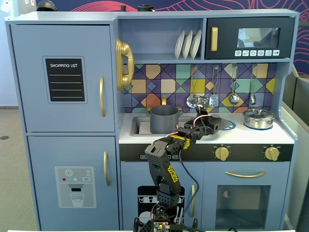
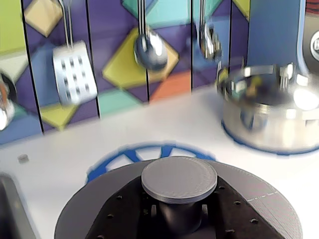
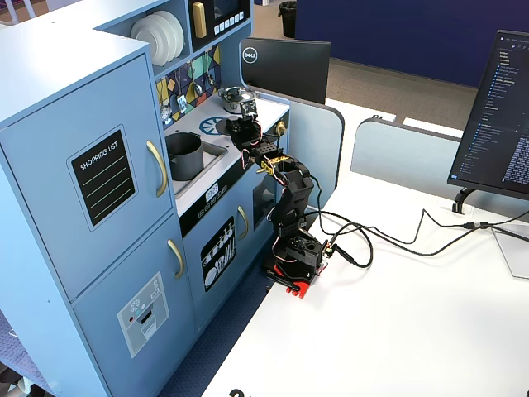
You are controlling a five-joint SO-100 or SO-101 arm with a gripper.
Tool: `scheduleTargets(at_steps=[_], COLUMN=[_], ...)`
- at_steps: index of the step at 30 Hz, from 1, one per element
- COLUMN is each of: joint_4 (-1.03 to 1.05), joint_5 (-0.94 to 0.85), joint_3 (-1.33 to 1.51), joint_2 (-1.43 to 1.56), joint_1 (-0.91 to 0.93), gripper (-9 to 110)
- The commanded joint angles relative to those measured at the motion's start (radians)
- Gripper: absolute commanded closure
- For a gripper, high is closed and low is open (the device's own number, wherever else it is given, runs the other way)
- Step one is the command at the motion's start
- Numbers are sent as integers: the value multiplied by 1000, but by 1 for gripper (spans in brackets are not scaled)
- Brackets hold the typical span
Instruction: Take off the lid from the gray recipient and place it on the counter
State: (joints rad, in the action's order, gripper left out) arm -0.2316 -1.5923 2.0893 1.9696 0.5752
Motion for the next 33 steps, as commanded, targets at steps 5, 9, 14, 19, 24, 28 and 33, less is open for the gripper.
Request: scheduleTargets(at_steps=[5, 9, 14, 19, 24, 28, 33], joint_4=[-94, -118, -146, -152, -170, -173, -141], joint_5=[-12, -11, -12, -12, -17, -20, -2], joint_3=[25, 21, 17, -2, -14, -8, 0], joint_2=[-28, -60, -100, -137, -170, -167, -132], joint_1=[-6, -6, -8, -8, -8, -6, 3], gripper=[101, 101, 101, 101, 101, 101, 81])
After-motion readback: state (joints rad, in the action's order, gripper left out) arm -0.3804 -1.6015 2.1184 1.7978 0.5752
